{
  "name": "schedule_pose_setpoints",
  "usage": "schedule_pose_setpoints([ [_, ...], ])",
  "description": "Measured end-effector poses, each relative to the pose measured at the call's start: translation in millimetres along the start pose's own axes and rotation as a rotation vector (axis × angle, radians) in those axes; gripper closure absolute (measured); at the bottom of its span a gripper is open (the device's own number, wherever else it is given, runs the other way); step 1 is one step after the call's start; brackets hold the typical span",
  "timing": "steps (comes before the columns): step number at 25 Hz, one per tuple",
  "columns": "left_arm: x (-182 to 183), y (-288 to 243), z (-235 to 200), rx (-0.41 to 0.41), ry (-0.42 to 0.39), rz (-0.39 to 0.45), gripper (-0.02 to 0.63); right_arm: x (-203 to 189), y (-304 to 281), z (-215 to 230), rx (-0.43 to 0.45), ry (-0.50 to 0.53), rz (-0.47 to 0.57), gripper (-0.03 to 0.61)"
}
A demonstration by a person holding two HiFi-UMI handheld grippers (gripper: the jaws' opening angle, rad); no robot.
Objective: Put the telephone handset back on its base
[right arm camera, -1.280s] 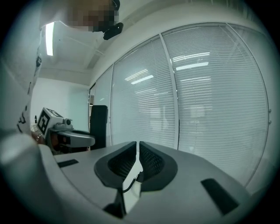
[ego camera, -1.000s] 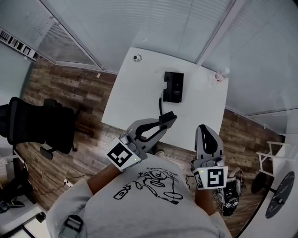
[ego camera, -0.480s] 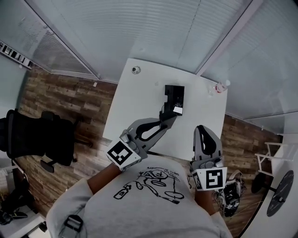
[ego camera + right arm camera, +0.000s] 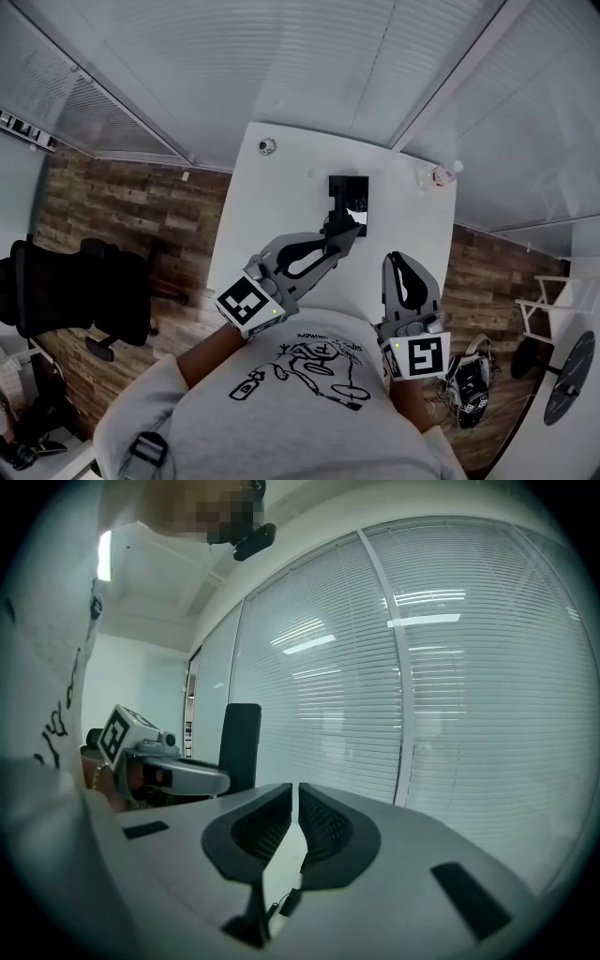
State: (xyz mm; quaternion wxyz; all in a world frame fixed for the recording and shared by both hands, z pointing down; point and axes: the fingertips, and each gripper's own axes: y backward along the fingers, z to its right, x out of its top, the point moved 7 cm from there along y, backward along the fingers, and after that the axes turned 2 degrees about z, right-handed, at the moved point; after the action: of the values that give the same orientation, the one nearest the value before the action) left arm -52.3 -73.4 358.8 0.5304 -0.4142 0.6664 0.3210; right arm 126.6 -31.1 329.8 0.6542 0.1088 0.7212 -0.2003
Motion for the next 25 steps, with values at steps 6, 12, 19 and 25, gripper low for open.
schedule_pose_setpoints([
  [6,-4.7,-8.6,-10.2,-0.012,0.022,-0.014,0.545,-23.8,-11.9,-10.2,0.08,0.01,-0.046,0.56],
  [12,-5.9,-11.9,-13.1,-0.017,0.035,-0.008,0.545,-57.3,-23.5,-23.8,0.152,-0.007,-0.138,0.553],
  [19,-5.7,-14.3,-12.0,-0.021,0.047,-0.012,0.545,-101.5,-39.2,-36.7,0.228,0.039,-0.254,0.502],
  [25,-12.4,-20.5,-14.6,-0.043,0.069,-0.017,0.545,-129.2,-54.0,-42.0,0.267,0.051,-0.315,0.48],
])
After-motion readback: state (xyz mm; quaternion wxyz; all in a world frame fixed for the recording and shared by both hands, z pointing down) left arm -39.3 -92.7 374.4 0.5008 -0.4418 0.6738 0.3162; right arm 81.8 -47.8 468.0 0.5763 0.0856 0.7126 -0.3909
